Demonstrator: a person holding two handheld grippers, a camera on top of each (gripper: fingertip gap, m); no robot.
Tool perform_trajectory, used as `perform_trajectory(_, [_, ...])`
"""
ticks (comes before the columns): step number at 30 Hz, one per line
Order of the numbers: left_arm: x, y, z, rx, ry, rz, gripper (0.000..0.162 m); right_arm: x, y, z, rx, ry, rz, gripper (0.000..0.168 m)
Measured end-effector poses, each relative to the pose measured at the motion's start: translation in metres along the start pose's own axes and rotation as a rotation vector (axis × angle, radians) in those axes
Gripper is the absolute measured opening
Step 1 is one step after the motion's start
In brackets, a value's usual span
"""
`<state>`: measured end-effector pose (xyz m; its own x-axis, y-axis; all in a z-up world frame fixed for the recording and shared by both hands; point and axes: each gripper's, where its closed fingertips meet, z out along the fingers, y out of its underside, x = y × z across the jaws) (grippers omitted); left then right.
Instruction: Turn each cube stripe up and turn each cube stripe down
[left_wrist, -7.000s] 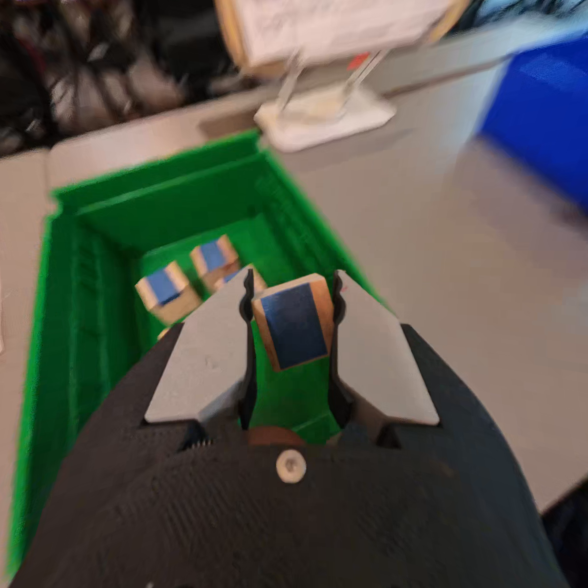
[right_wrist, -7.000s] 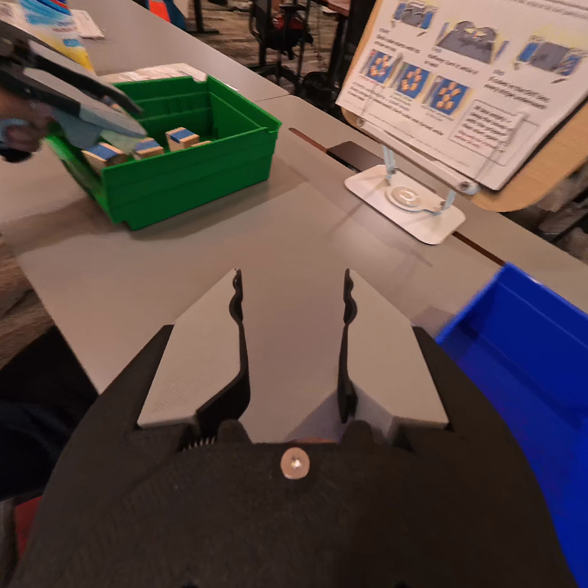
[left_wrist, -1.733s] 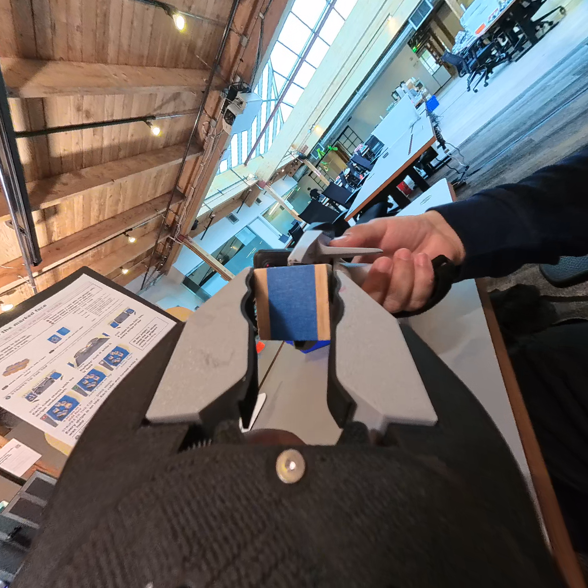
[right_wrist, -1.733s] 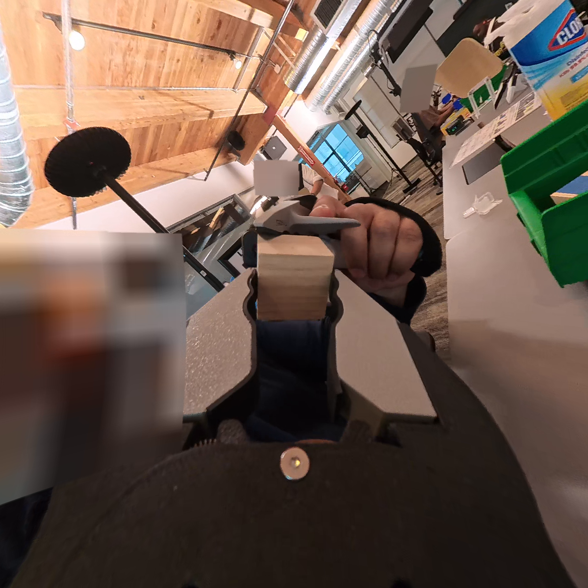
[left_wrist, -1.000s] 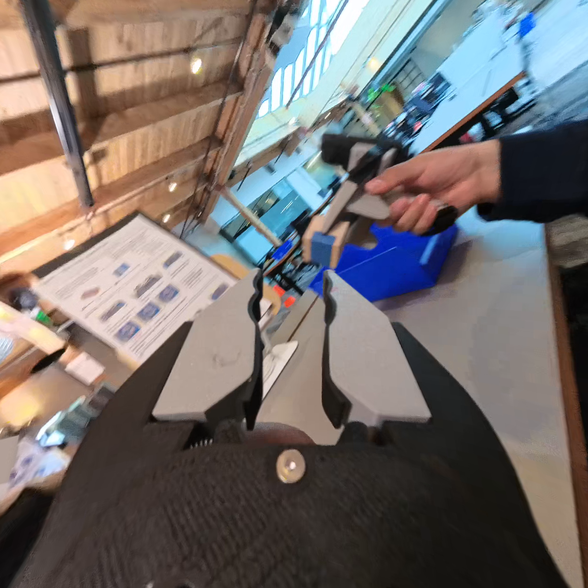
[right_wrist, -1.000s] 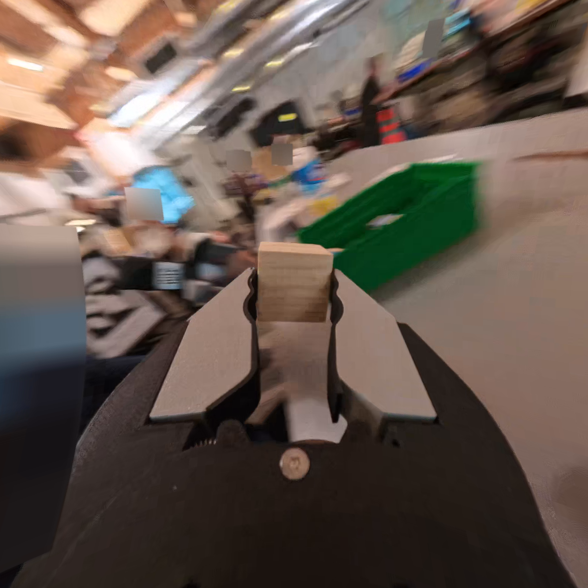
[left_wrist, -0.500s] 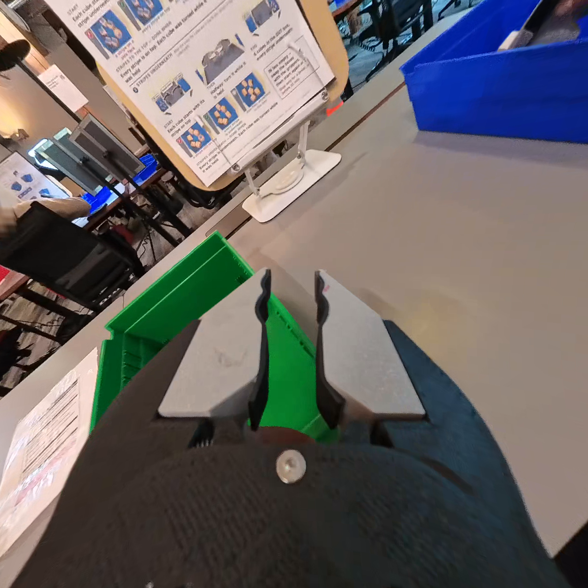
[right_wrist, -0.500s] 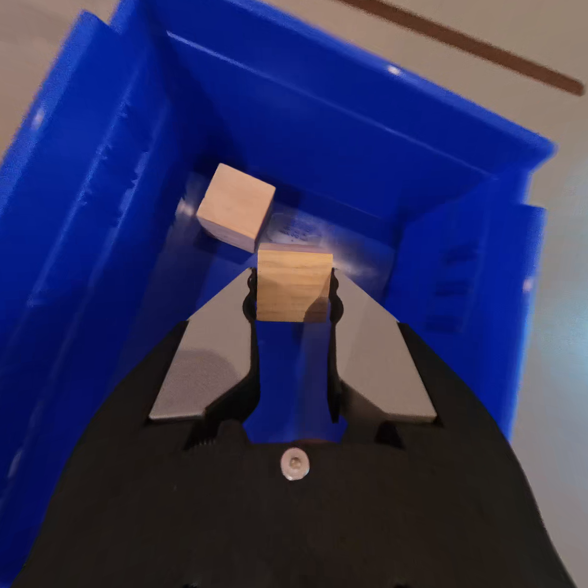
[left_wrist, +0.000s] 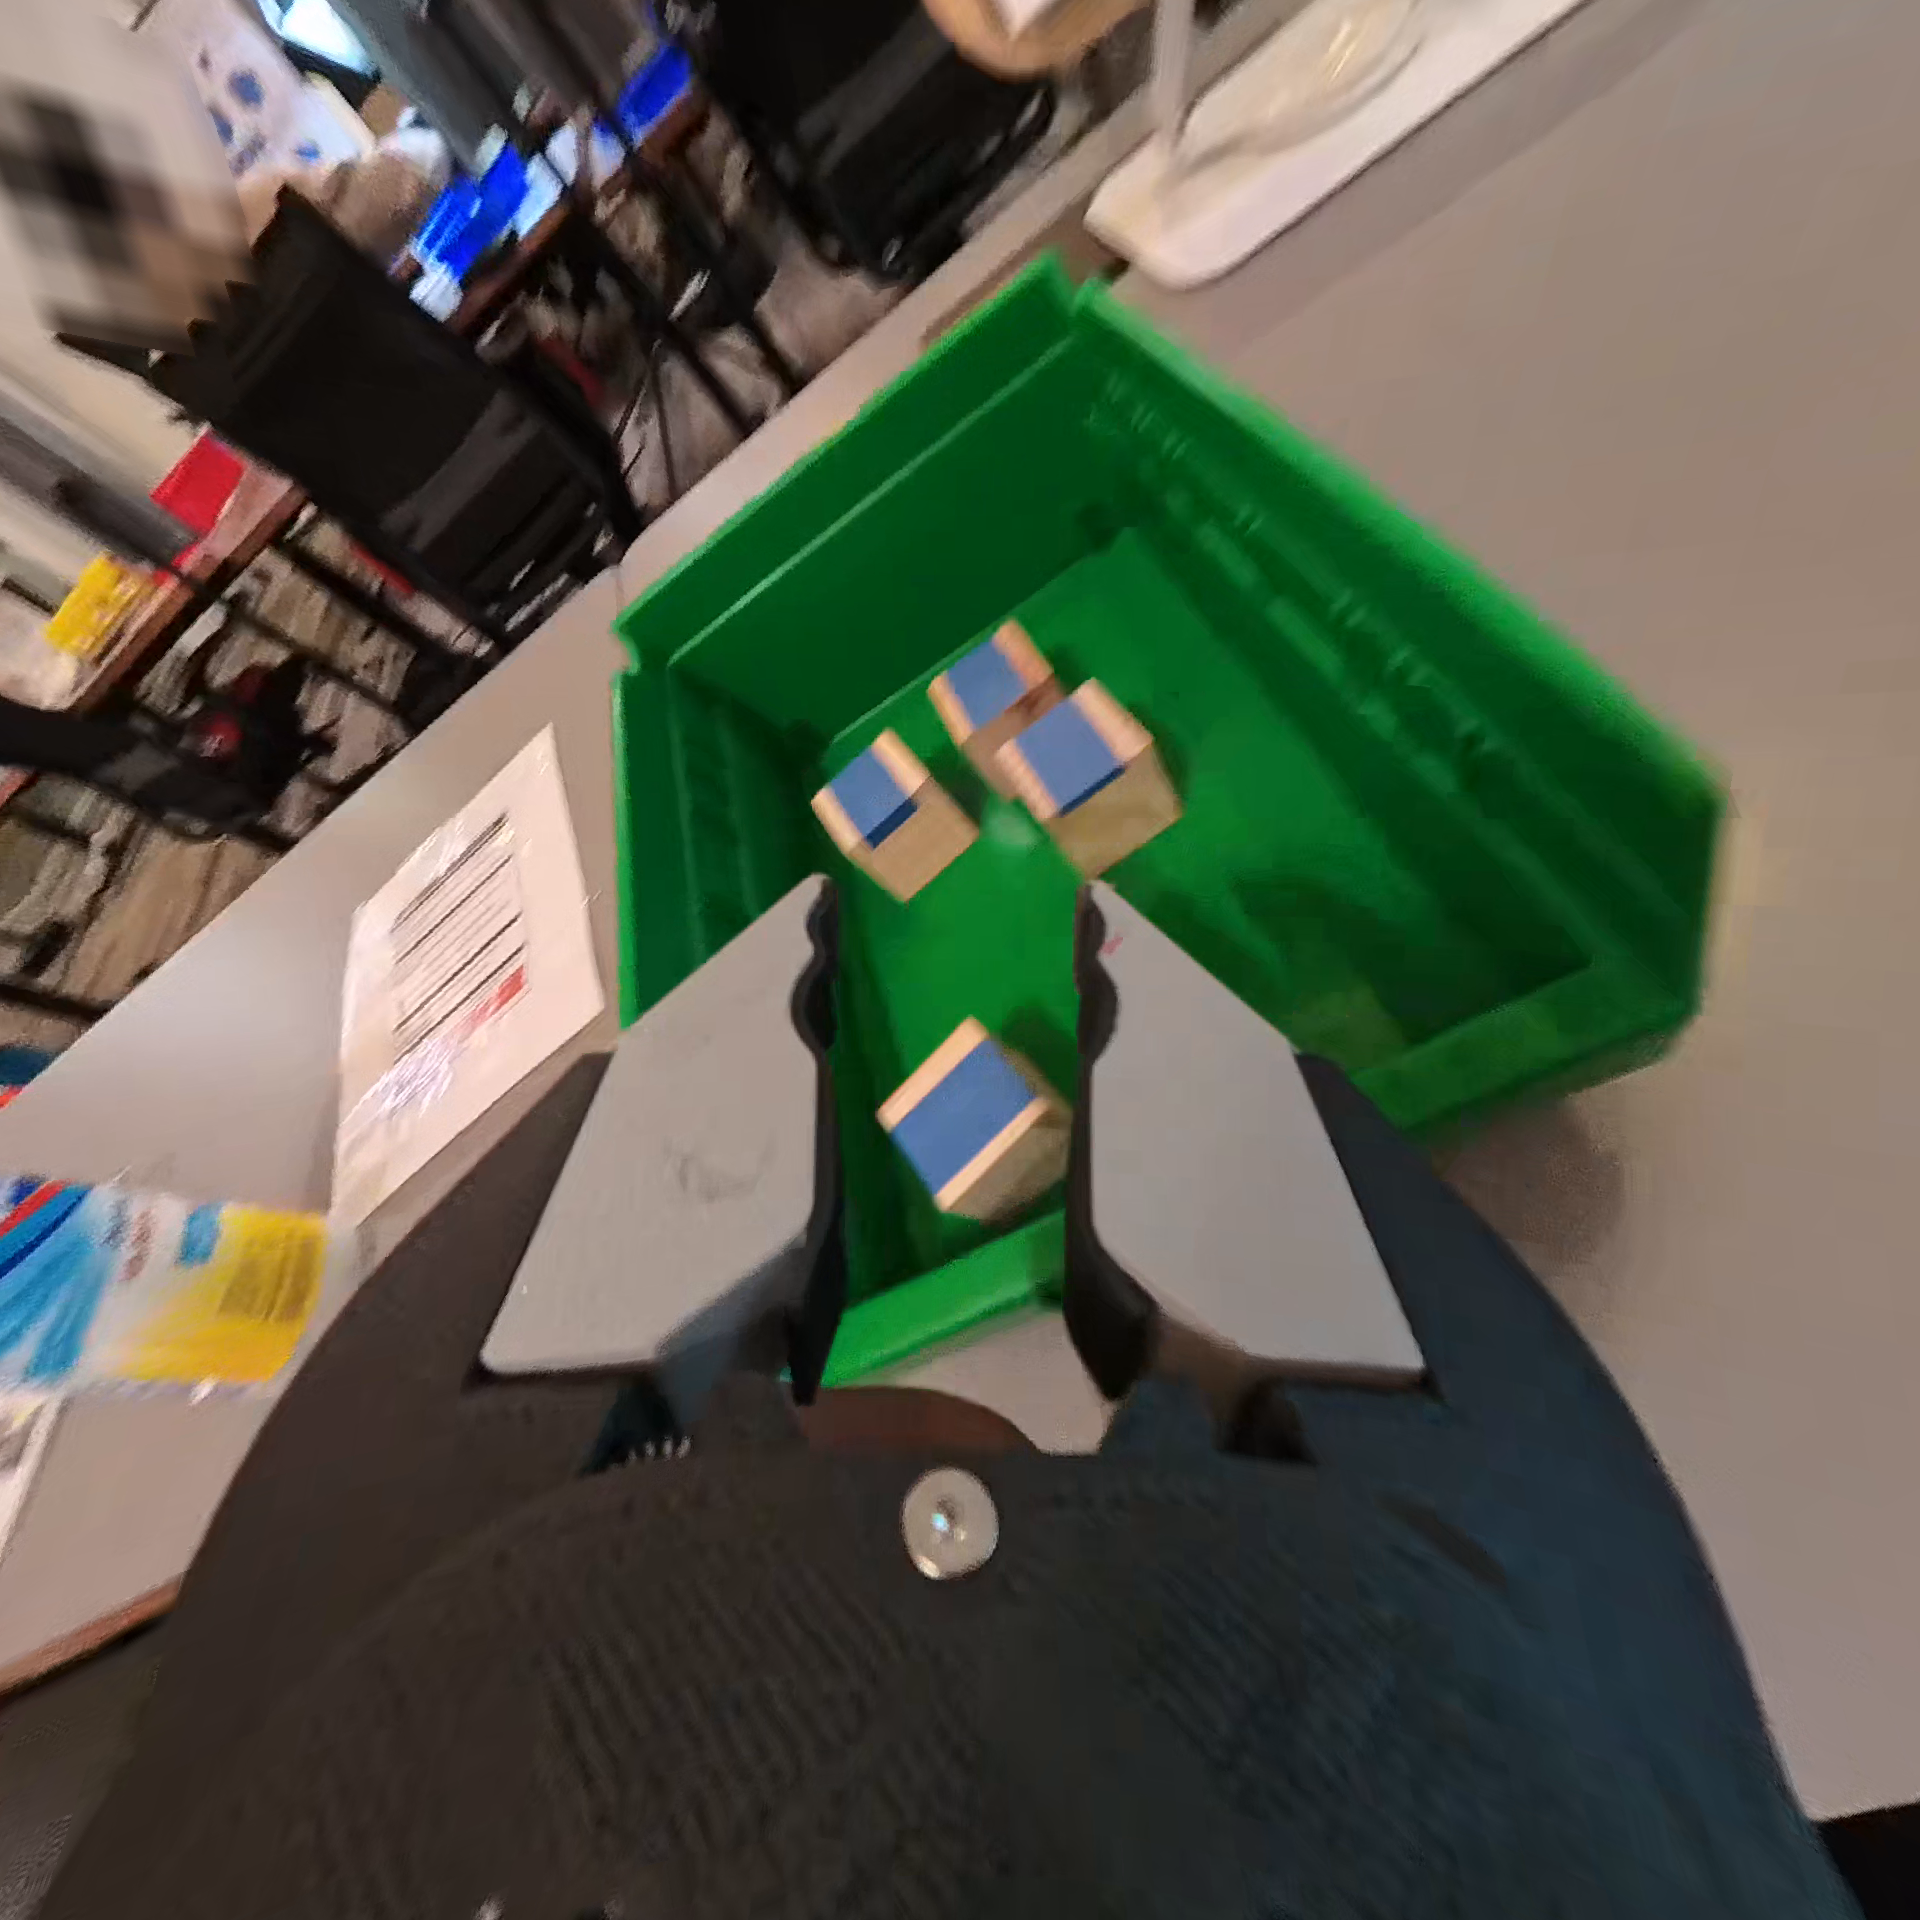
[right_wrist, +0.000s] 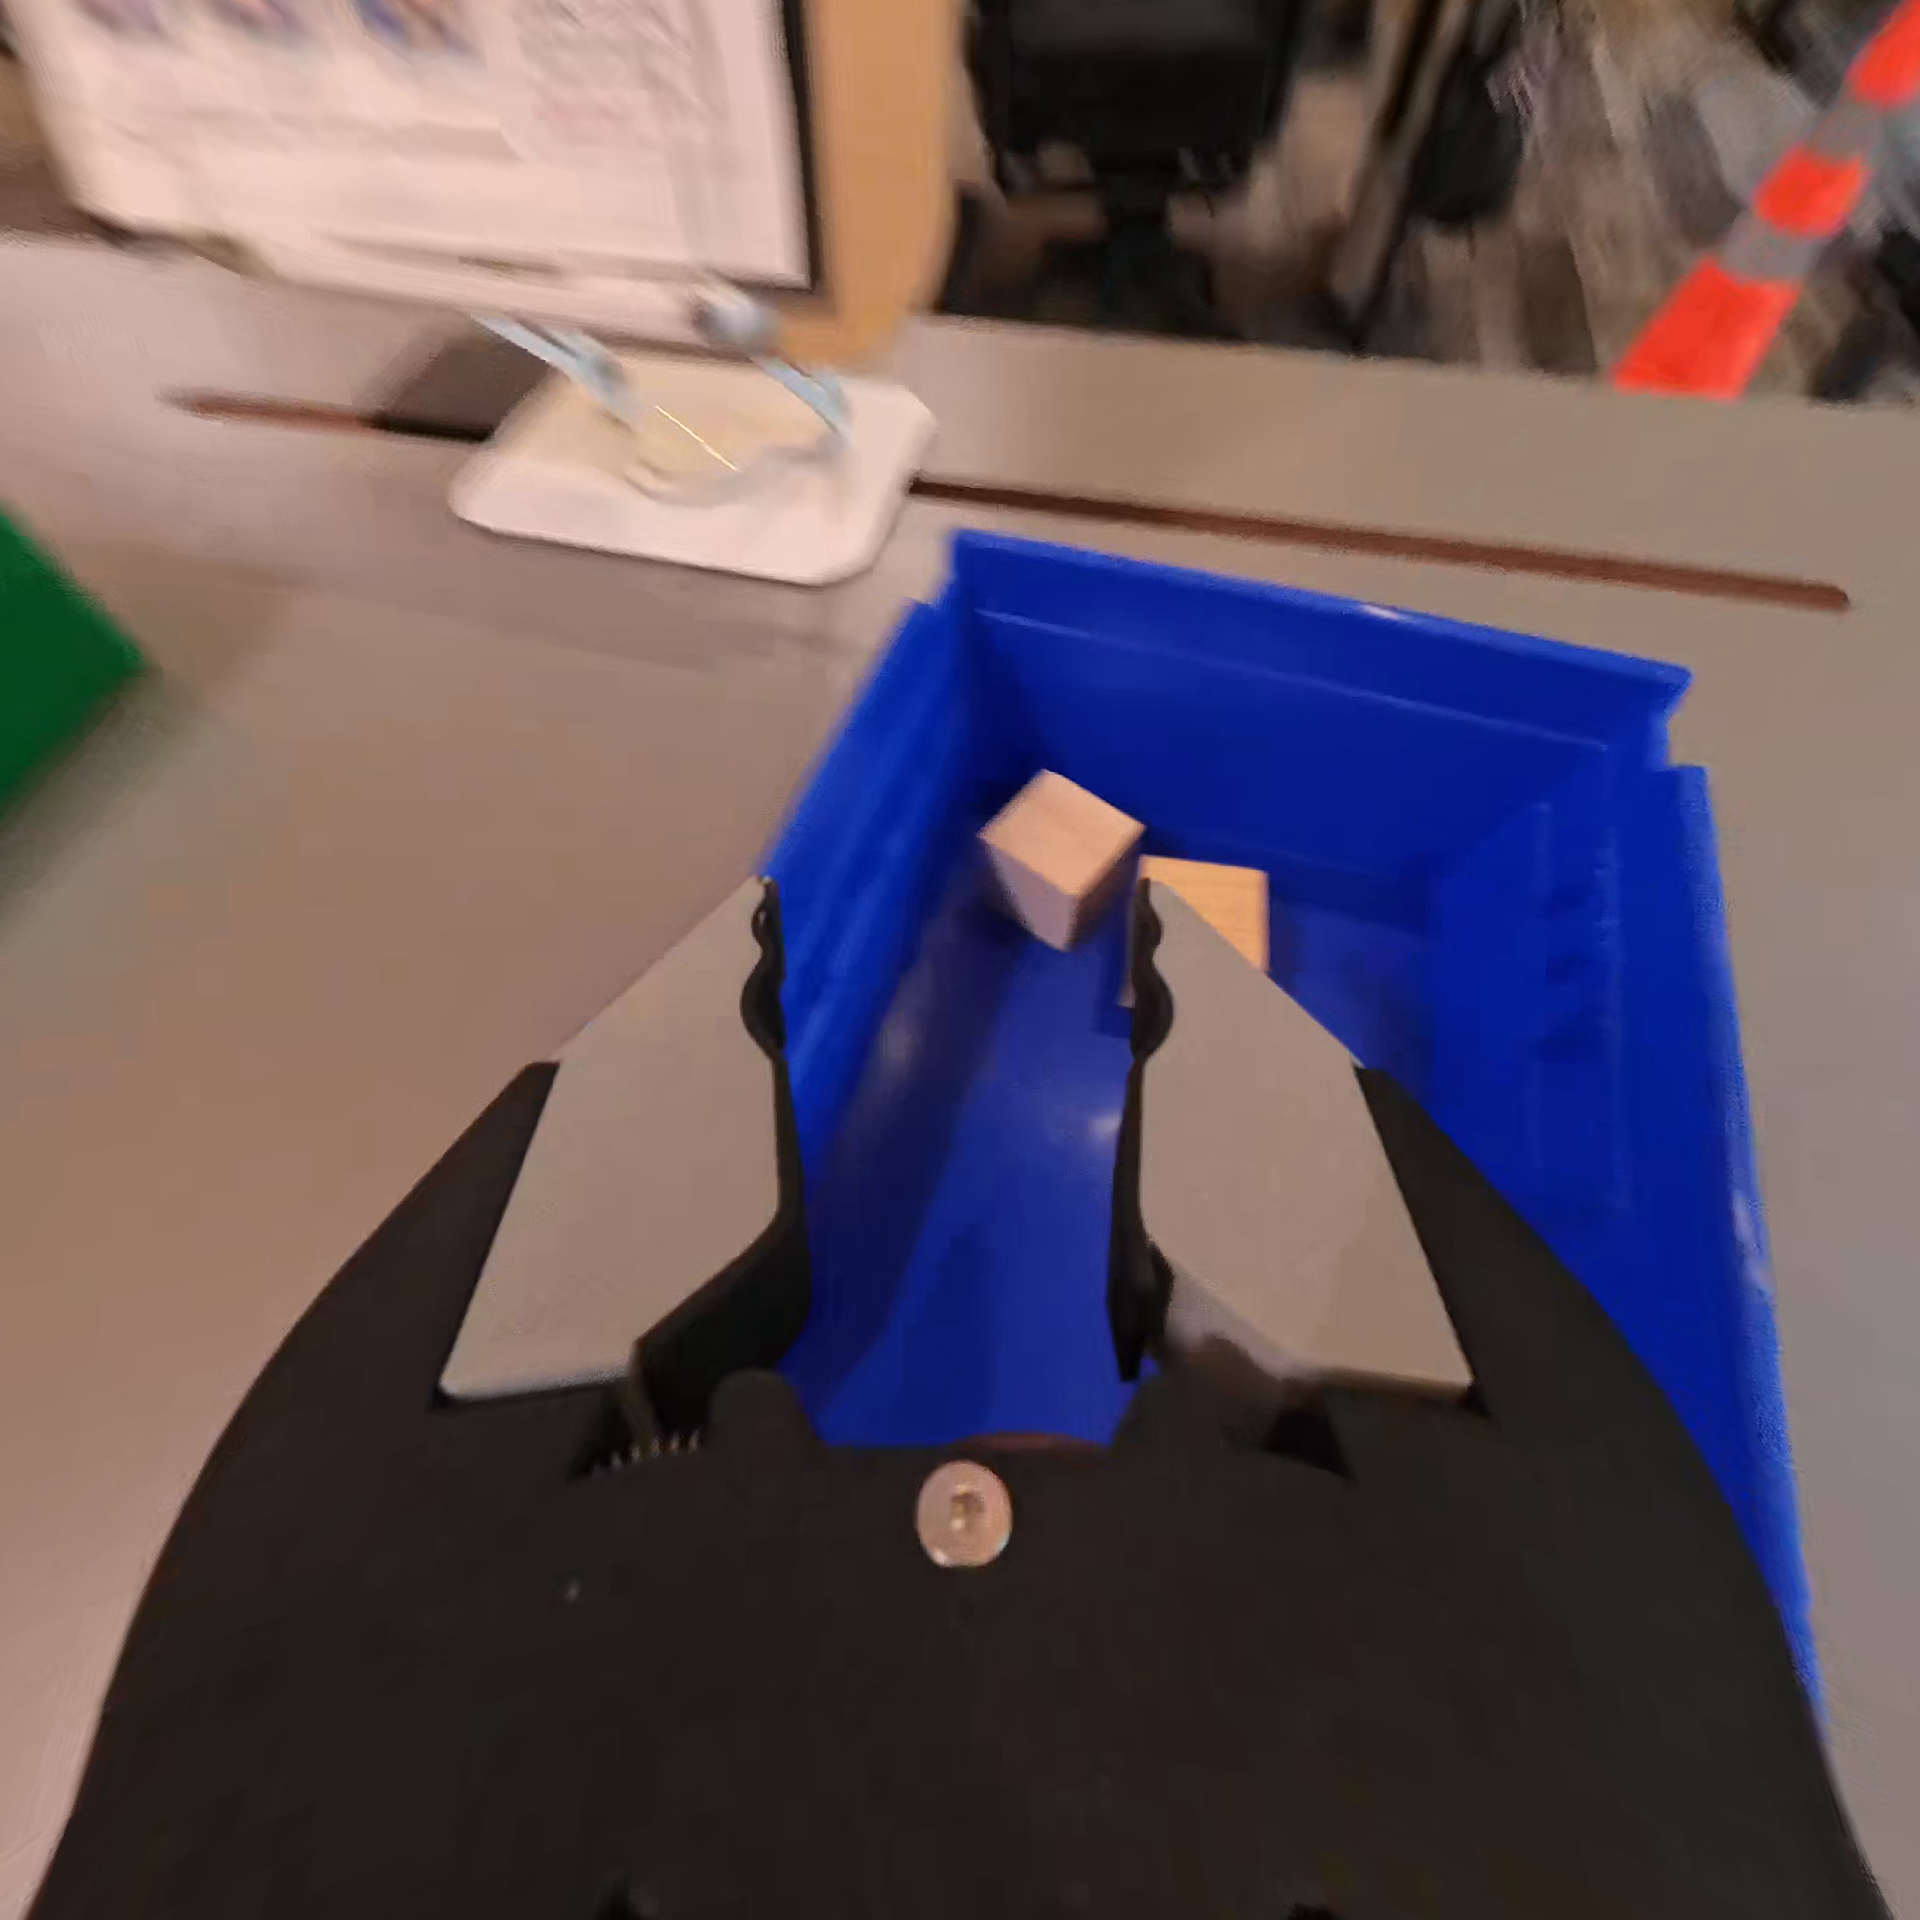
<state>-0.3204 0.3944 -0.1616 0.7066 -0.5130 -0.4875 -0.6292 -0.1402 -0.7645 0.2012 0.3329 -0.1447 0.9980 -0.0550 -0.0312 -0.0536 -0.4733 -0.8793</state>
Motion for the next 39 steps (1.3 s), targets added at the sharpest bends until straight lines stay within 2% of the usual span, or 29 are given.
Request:
perform_trajectory(3, [-0.016, 0.027, 0.005, -0.111, -0.062, 0.017, 0.047, -0.047, -0.021, -0.05, 0.22, -0.186, -0.008, 0.058])
perform_trajectory(5, [-0.015, 0.034, 0.009, -0.131, -0.039, -0.025, 0.048, -0.069, -0.031, -0.079, 0.231, -0.291, -0.014, 0.062])
perform_trajectory(8, [-0.011, 0.036, 0.015, -0.134, 0.002, -0.117, 0.052, -0.074, -0.045, -0.112, 0.368, -0.291, -0.022, 0.056])
perform_trajectory(11, [-0.012, 0.056, 0.021, -0.249, -0.014, -0.123, 0.053, -0.079, -0.05, -0.127, 0.395, -0.327, -0.012, 0.058])
perform_trajectory(14, [-0.013, 0.081, 0.027, -0.369, -0.038, -0.084, 0.065, -0.091, -0.052, -0.131, 0.407, -0.393, -0.003, 0.057])
perform_trajectory(15, [-0.009, 0.081, 0.029, -0.362, -0.009, -0.104, 0.054, -0.095, -0.052, -0.13, 0.403, -0.404, -0.007, 0.058])
perform_trajectory(17, [-0.004, 0.076, 0.033, -0.333, 0.042, -0.15, 0.061, -0.101, -0.051, -0.126, 0.393, -0.413, -0.024, 0.058])
perform_trajectory(22, [-0.004, 0.082, 0.039, -0.407, 0.142, -0.247, 0.058, -0.11, -0.045, -0.114, 0.359, -0.417, -0.07, 0.057])
perform_trajectory(27, [-0.008, 0.096, 0.04, -0.64, 0.207, -0.14, 0.057, -0.108, -0.047, -0.114, 0.359, -0.45, -0.035, 0.057])
perform_trajectory(30, [0.003, 0.108, 0.04, -0.799, 0.298, -0.085, 0.067, -0.107, -0.049, -0.119, 0.375, -0.437, -0.046, 0.056])
perform_trajectory(33, [0.005, 0.112, 0.046, -0.883, 0.318, -0.127, 0.063, -0.106, -0.049, -0.127, 0.389, -0.425, -0.06, 0.056])
perform_trajectory(35, [0.002, 0.112, 0.049, -0.885, 0.31, -0.105, 0.055, -0.105, -0.051, -0.134, 0.405, -0.428, -0.06, 0.056])
perform_trajectory(37, [0.015, 0.101, 0.051, -0.805, 0.368, -0.099, 0.055, -0.103, -0.053, -0.139, 0.419, -0.429, -0.059, 0.055])
perform_trajectory(39, [0.016, 0.09, 0.053, -0.717, 0.344, -0.064, 0.054, -0.101, -0.053, -0.142, 0.426, -0.43, -0.056, 0.055])
